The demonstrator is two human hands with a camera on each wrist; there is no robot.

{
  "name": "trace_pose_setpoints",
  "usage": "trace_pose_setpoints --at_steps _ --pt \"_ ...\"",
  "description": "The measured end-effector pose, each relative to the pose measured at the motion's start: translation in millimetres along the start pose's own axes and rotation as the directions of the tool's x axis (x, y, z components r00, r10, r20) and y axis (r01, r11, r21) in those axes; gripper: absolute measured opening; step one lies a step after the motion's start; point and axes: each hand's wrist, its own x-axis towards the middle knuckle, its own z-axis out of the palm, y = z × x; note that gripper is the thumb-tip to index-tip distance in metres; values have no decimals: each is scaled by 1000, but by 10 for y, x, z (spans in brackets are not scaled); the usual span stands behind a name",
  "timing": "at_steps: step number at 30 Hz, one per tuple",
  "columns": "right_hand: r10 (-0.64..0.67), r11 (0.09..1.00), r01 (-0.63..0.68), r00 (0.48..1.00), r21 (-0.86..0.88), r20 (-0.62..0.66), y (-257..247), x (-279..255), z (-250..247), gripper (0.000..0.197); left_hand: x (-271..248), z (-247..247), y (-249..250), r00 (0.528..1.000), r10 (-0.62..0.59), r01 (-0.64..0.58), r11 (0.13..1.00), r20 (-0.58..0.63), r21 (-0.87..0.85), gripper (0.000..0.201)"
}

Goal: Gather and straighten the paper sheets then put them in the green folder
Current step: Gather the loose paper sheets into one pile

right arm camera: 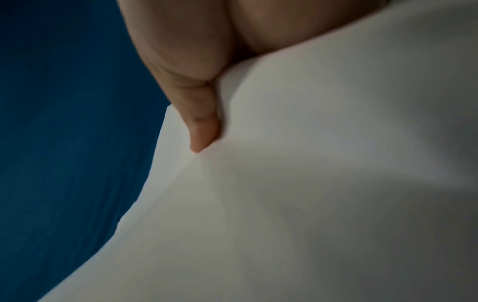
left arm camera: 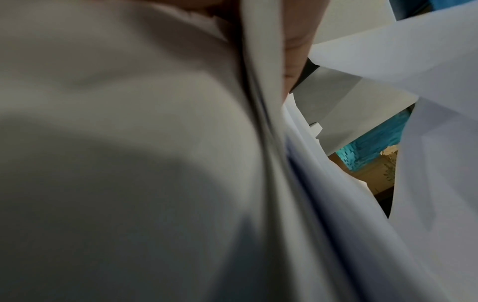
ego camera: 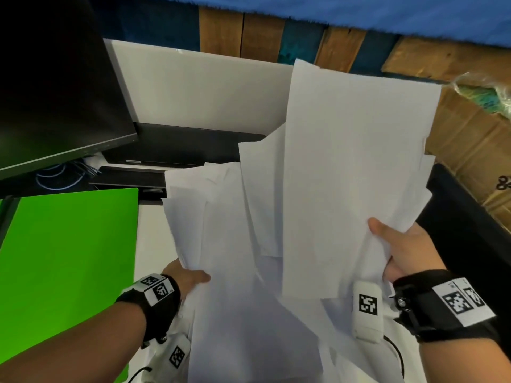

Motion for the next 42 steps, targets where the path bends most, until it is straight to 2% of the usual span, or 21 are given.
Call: trace_pose_setpoints --at_steps 2,5,7,9,10,13,16,19,23,25,27,30,32,35,37,39,42 --pt "47 999 -47 999 4 -13 89 37 -7 17 2 -11 -13 1000 5 -5 1000 -3 9 56" --pt "158 987 -160 985 -21 -73 414 121 -66 15 -14 -19 -22 1000 19 -19 1000 5 5 57" --pt "227 957 -250 961 -148 -161 735 203 -192 18 -31 -22 -9 999 21 -21 1000 41 -17 64" --pt "270 888 -332 937 -319 -223 999 252 -330 34 -46 -18 10 998 31 -28 998 53 -54 72" --pt "294 855 -368 925 -366 -242 1066 234 -369 35 -64 -15 22 998 36 -33 997 55 -65 75" --pt "360 834 -430 899 -346 -248 1154 192 -444 30 -81 -12 39 997 37 -33 997 61 -65 70" --pt "373 861 -413 909 -296 -185 1171 190 -419 37 -84 -15 37 997 39 -35 997 60 -71 72" --pt "327 889 -350 937 -296 -125 1114 187 -294 32 -81 -4 48 998 25 -19 993 52 -113 83" --pt "294 904 -273 956 -328 16 1021 121 46 34 -71 -10 38 994 15 6 982 107 -189 95" --pt "285 909 -246 956 -335 70 1035 98 242 35 -67 -15 31 994 8 12 983 111 -182 92" --pt "262 923 -209 956 -322 131 1023 69 404 29 -89 -21 25 996 -8 24 983 92 -183 87" --pt "204 952 -150 961 -266 188 930 53 529 21 -96 -12 44 998 -52 57 983 33 -175 103" --pt "150 978 -120 972 -170 182 853 70 535 21 -103 -14 68 997 -82 83 981 12 -172 104" --pt "105 994 -107 983 3 149 738 162 457 25 -58 -10 83 996 -85 84 950 11 -299 88" --pt "118 988 -127 987 84 109 662 249 342 26 -12 -12 52 995 -103 94 947 -13 -306 72" --pt "156 981 -162 985 104 68 629 325 193 24 -10 -7 49 993 -111 93 950 -42 -299 69" --pt "261 965 -262 963 -2 -66 742 463 -80 29 72 19 -31 994 -95 80 961 -46 -265 83"
